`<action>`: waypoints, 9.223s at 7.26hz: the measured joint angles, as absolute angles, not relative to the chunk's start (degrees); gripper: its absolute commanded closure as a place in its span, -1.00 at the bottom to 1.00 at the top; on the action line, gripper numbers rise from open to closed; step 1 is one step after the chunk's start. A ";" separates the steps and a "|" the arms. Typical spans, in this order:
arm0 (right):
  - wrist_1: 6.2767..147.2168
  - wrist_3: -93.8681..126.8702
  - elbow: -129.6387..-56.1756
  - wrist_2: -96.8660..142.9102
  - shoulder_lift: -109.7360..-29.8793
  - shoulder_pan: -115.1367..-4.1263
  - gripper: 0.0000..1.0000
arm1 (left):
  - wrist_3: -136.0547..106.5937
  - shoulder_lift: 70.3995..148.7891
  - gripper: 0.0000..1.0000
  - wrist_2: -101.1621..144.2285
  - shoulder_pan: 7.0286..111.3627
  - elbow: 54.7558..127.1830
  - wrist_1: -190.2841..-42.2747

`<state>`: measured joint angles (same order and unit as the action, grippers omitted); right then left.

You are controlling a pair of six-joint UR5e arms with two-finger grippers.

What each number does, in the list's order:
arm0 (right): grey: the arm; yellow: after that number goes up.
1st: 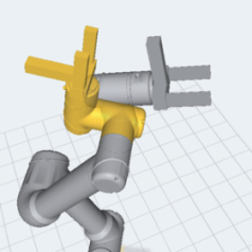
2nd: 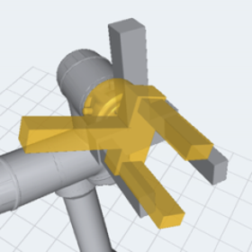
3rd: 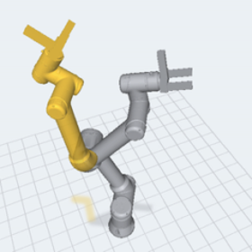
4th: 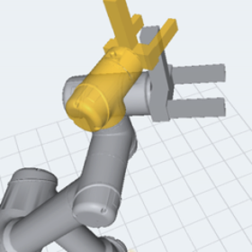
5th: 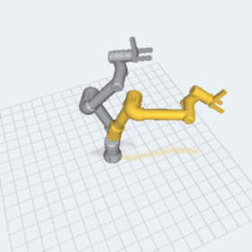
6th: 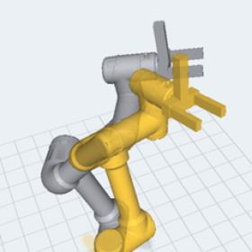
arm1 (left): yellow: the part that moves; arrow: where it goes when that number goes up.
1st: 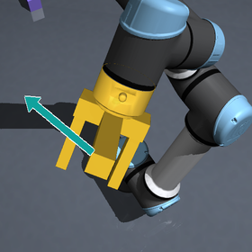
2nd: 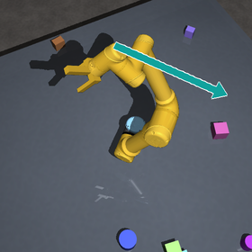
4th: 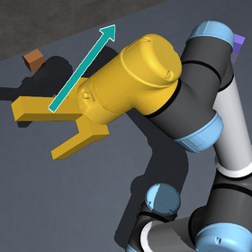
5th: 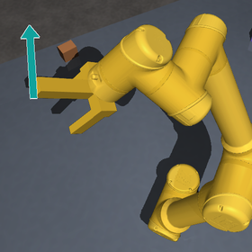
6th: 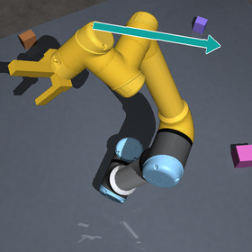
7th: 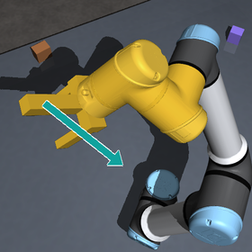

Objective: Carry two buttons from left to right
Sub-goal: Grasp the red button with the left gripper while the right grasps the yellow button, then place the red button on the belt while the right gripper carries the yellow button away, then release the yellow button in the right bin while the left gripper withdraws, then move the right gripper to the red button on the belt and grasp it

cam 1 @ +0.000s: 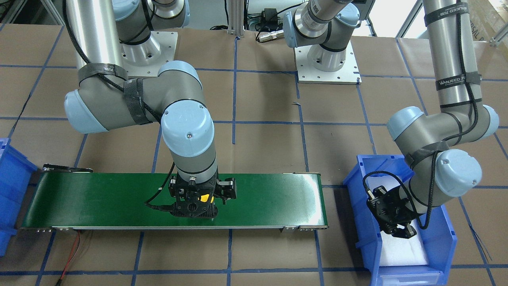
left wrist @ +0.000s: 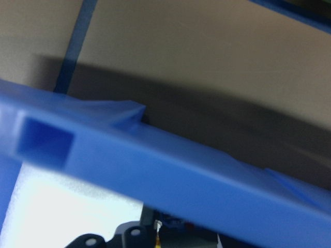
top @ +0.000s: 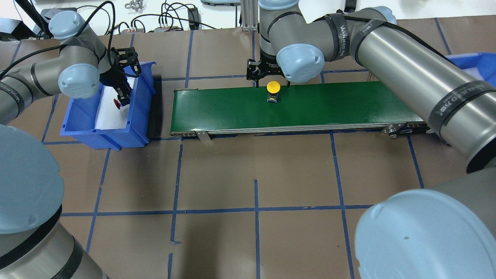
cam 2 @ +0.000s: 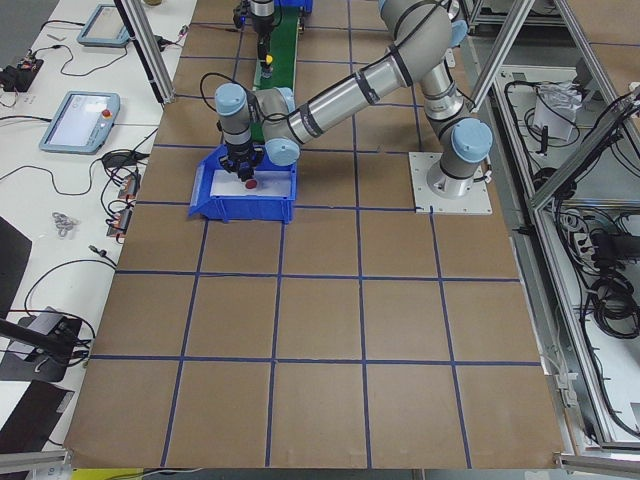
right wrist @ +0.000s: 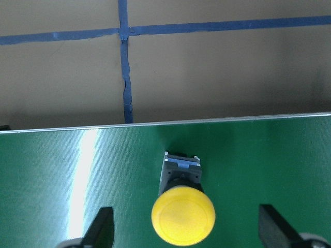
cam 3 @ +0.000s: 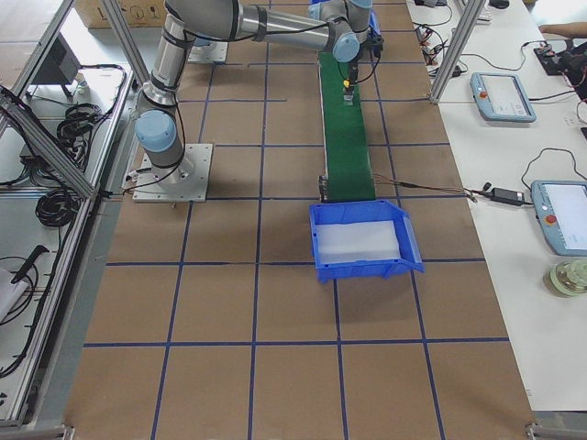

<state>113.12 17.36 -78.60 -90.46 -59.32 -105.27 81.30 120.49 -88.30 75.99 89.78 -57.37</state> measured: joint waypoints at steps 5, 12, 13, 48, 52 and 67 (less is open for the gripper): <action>112.09 14.64 -79.19 -90.99 -59.97 -105.10 0.88 | 80.70 111.24 0.74 -92.69 75.32 89.78 -64.53; 95.74 -11.24 -77.05 -91.77 -71.24 -83.99 0.86 | 45.57 104.85 0.74 -93.14 83.27 87.96 -72.58; 92.42 -16.07 -76.79 -91.86 -72.91 -78.20 0.86 | 37.38 105.33 0.74 -94.15 87.17 87.80 -72.45; 89.38 -28.37 -57.36 -88.49 -58.69 -76.53 -0.98 | 13.97 91.70 -1.00 -91.79 81.54 88.15 -85.64; 109.56 -12.59 -79.33 -88.05 -67.41 -88.17 -0.99 | 13.89 91.90 -1.00 -91.76 81.52 87.90 -85.66; 114.42 37.59 -88.27 -88.43 -64.63 -104.69 -0.99 | 14.14 92.37 -1.00 -91.52 79.37 87.08 -85.83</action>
